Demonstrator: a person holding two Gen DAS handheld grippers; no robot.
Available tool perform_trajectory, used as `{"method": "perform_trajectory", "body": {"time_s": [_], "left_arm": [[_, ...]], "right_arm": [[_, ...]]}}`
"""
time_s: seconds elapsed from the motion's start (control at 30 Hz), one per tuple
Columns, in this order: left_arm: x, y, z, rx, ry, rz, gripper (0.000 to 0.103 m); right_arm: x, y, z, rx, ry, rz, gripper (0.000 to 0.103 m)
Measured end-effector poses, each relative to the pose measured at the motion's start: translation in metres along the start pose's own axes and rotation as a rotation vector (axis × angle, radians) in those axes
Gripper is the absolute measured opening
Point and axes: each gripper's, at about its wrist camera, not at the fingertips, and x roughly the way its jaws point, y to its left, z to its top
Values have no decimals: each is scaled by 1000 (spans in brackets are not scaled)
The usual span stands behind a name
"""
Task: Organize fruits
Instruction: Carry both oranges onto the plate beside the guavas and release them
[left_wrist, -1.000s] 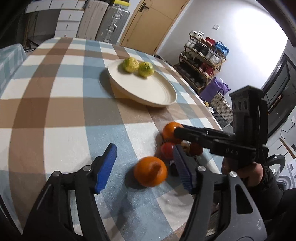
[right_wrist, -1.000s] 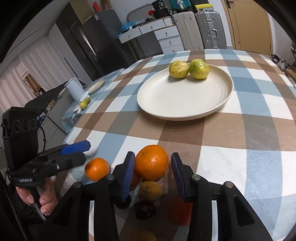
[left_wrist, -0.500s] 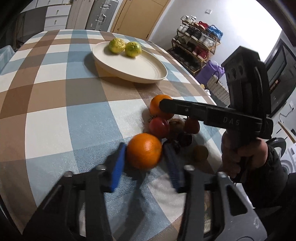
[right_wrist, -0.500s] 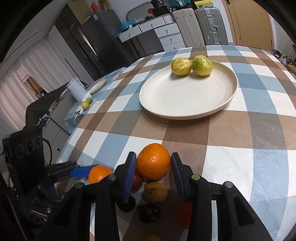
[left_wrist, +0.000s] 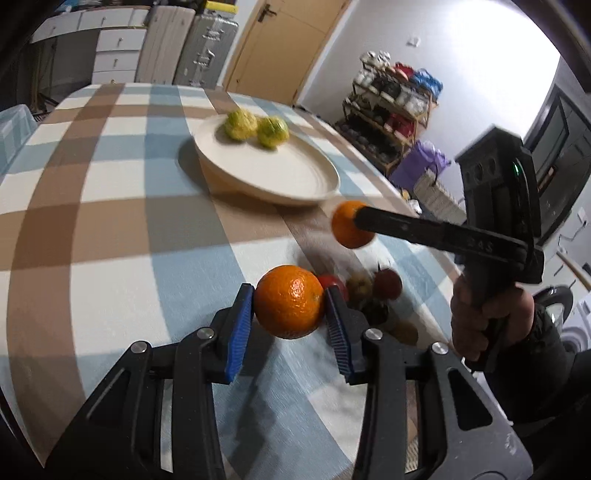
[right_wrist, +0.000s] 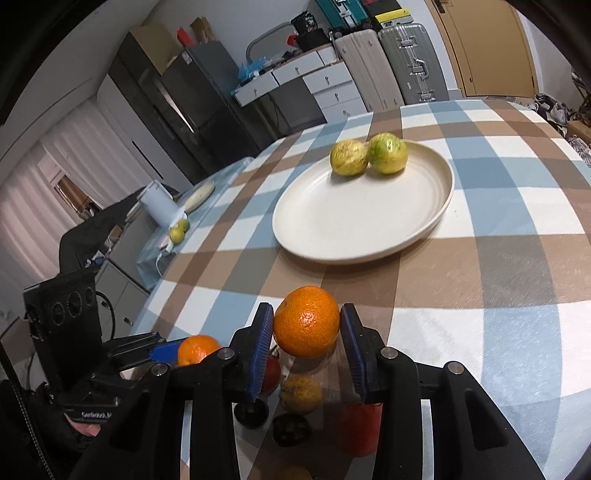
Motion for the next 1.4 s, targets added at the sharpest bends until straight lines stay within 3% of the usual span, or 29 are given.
{"method": "perform_trajectory", "body": {"time_s": [0.23, 0.43, 0.77, 1.1, 1.4], "left_arm": [[-12, 12, 37, 2, -98, 9, 36], [2, 15, 95, 31, -152, 32, 36], [74, 46, 177, 18, -112, 56, 36], [138, 70, 207, 33, -30, 44, 36], [158, 73, 207, 31, -12, 37, 36]], "right_arm": [[-9, -4, 19, -8, -49, 31, 37], [-2, -17, 51, 13, -65, 63, 38], [46, -34, 106, 54, -23, 143, 38], [103, -33, 120, 34, 98, 175, 38], [124, -30, 119, 50, 149, 178, 38]]}}
